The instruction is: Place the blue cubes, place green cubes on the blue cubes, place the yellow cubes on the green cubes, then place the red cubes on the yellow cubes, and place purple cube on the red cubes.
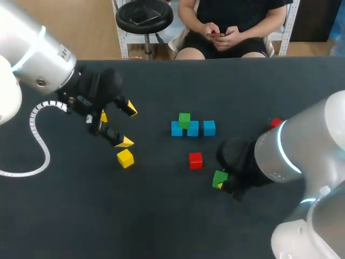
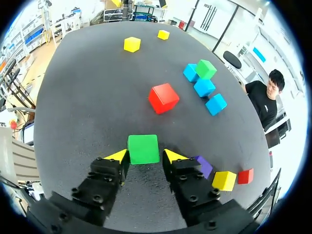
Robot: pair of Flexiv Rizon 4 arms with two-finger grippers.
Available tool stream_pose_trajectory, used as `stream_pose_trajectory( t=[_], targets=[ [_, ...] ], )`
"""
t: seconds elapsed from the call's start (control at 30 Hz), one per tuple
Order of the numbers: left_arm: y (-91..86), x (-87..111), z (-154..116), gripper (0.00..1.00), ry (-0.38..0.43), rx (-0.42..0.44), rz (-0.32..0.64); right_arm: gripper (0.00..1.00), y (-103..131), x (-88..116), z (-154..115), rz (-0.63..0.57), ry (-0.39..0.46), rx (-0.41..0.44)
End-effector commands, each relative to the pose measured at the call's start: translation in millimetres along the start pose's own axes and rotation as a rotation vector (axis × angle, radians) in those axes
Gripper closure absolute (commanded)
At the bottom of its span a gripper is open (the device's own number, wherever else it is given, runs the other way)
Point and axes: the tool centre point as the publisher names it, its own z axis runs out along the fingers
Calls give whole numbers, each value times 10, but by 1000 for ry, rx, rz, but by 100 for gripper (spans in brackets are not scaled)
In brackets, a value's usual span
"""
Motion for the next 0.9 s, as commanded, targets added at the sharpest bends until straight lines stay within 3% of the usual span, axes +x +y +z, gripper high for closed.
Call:
stream_pose_trajectory(
  t=[0.03, 0.07, 0.13, 0.37, 0.53, 0.73, 0.9],
  targets=[
    [6, 8, -2, 0, -1, 1, 2, 65, -26, -2, 36, -2, -8, -15],
    [6, 8, -2, 0, -1, 1, 2, 73, -26, -3, 38, -2, -8, -16],
    [6, 8, -2, 0, -1, 1, 2, 100, -26, -4, 39, -3, -8, -17],
    [6, 8, -2, 0, -1, 1, 2, 100, -12, -13, -73, -7, -41, -49],
    [6, 8, -2, 0, -1, 1, 2, 100, -25, -75, -230, -45, -84, -128],
    [6, 8, -2, 0, -1, 1, 2, 100, -112, -180, -459, -196, -77, -198],
    [6, 8, -2, 0, -1, 1, 2, 100, -253, -262, -602, -327, -7, -245]
  ],
)
